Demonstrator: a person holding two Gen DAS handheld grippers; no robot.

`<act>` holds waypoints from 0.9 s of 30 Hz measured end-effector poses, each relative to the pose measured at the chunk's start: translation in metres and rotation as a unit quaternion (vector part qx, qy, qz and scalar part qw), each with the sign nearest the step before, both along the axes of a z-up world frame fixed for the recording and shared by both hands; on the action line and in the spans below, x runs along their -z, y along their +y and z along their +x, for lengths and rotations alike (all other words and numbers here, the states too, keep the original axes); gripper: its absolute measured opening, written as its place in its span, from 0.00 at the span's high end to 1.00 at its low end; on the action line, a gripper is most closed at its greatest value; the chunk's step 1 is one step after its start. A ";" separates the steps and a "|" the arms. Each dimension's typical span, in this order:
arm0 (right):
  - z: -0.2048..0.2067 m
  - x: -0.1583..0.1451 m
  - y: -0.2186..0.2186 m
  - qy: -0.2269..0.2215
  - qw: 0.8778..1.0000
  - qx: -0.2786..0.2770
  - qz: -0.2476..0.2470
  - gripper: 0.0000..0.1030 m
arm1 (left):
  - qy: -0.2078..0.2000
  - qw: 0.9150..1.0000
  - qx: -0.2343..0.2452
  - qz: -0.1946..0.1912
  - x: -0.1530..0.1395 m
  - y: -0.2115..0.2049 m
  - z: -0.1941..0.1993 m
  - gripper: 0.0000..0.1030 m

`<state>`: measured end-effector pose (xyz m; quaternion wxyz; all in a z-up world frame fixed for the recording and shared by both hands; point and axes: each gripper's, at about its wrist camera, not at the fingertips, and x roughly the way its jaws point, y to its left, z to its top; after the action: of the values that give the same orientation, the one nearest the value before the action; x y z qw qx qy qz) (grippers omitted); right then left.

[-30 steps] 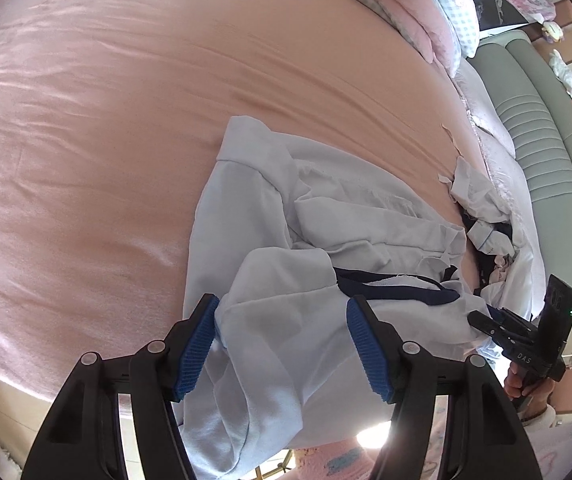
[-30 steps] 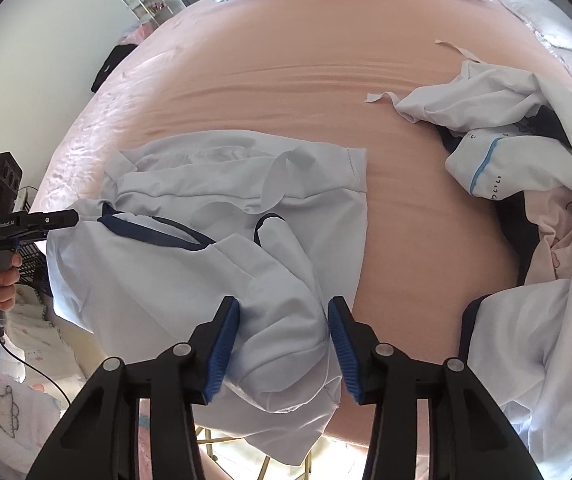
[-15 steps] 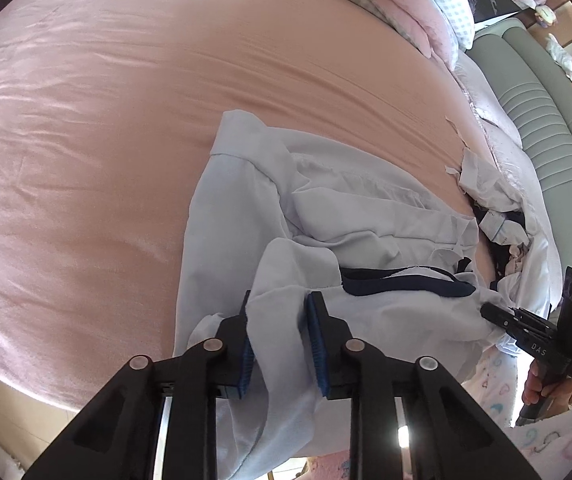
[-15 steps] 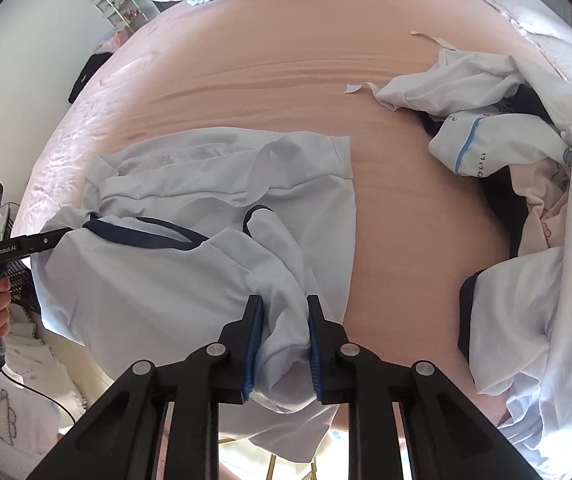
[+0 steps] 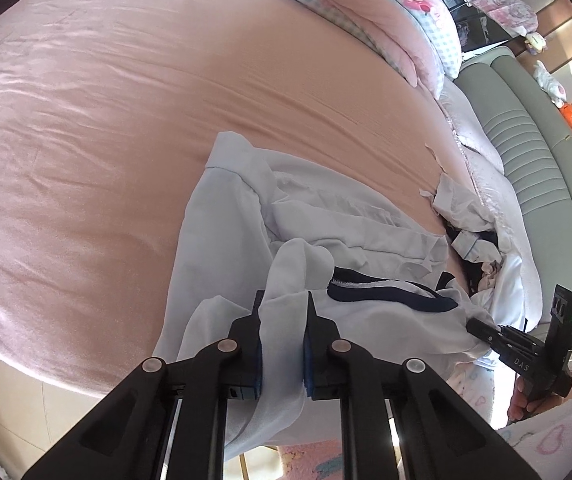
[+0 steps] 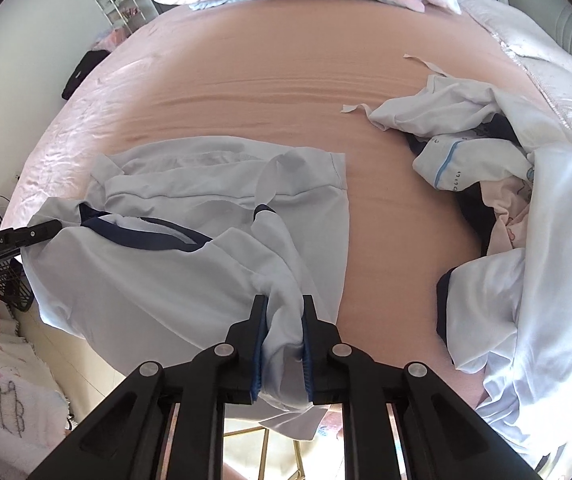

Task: Fold clothes

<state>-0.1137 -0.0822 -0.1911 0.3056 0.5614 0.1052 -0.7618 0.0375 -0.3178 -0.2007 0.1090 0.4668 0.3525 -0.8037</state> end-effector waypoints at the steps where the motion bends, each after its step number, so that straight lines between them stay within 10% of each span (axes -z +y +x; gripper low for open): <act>1: 0.001 -0.002 0.001 0.002 1.000 0.001 -0.003 0.87 | 0.003 1.000 -0.002 -0.001 -0.001 0.002 0.000 0.89; 27: -0.032 0.015 -0.001 -0.019 0.998 0.029 -0.052 0.96 | 0.048 0.997 -0.054 0.025 0.002 -0.010 -0.010 0.89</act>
<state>-0.1460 -0.0834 -0.2063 0.3143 0.5616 0.0433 -0.7642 0.0279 -0.3281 -0.2031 0.1231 0.4111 0.4020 -0.8089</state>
